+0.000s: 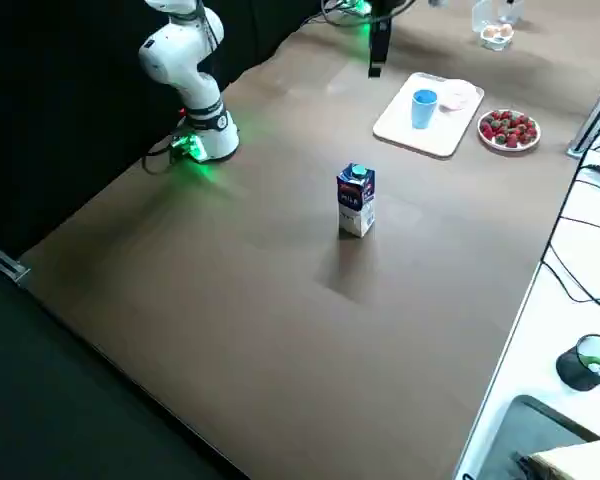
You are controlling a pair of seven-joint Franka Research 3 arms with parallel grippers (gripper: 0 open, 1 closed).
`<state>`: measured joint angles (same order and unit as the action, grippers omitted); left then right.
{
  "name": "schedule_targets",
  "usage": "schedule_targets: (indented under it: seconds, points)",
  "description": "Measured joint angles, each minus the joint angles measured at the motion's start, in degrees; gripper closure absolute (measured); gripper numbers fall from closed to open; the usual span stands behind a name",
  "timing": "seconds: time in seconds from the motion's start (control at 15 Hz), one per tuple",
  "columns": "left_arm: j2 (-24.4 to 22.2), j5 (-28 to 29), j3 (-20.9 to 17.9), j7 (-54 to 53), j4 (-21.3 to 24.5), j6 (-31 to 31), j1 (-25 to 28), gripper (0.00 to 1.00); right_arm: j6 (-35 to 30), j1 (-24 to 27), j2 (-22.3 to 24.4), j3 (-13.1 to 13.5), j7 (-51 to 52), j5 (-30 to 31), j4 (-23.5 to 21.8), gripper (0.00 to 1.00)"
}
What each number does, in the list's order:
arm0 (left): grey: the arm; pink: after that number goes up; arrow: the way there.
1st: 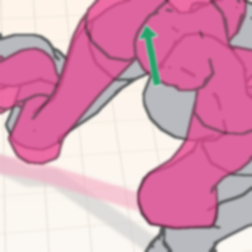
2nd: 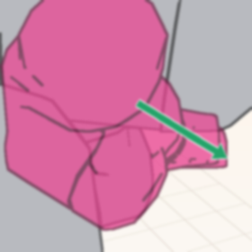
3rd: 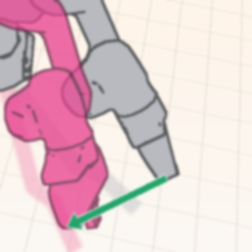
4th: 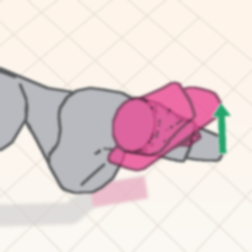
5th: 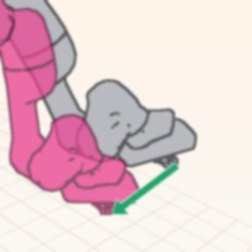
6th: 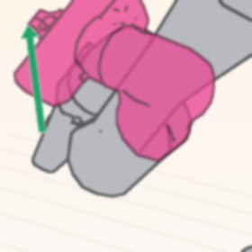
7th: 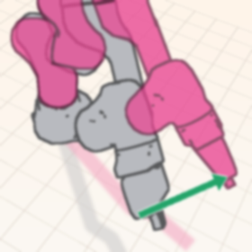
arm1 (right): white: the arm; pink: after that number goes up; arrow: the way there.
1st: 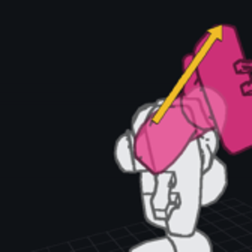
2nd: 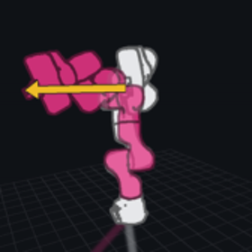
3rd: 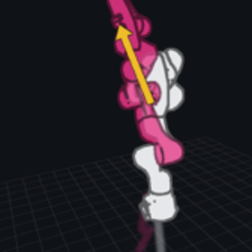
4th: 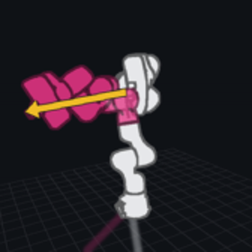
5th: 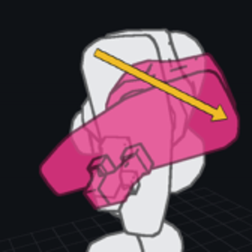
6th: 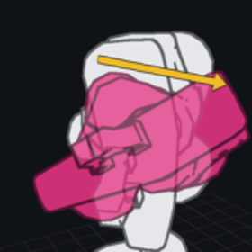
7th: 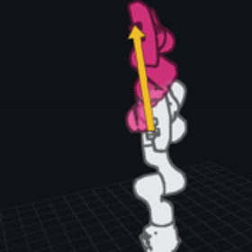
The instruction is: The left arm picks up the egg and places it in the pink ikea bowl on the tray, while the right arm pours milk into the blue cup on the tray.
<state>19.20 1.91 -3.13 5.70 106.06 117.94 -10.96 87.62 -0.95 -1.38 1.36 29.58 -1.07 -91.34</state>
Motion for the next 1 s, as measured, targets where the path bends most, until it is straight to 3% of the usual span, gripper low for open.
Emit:
schedule_targets:
  seconds: [0.27,0.47,1.0]
  points:
    - [3.8,2.8,0.0,-0.1,1.7,5.6,0.0,0.0,3.1,4.8,-2.9,0.1,12.0,-2.8,0.0,0.0]
    - [6.8,4.6,0.0,-0.1,1.8,7.5,0.0,0.0,4.8,9.1,-5.3,0.1,23.9,-8.2,-0.1,0.0]
    - [11.1,7.5,0.0,-0.1,1.9,12.6,1.1,0.01,7.7,20.8,-17.9,0.3,64.1,-24.0,-0.2,0.0]
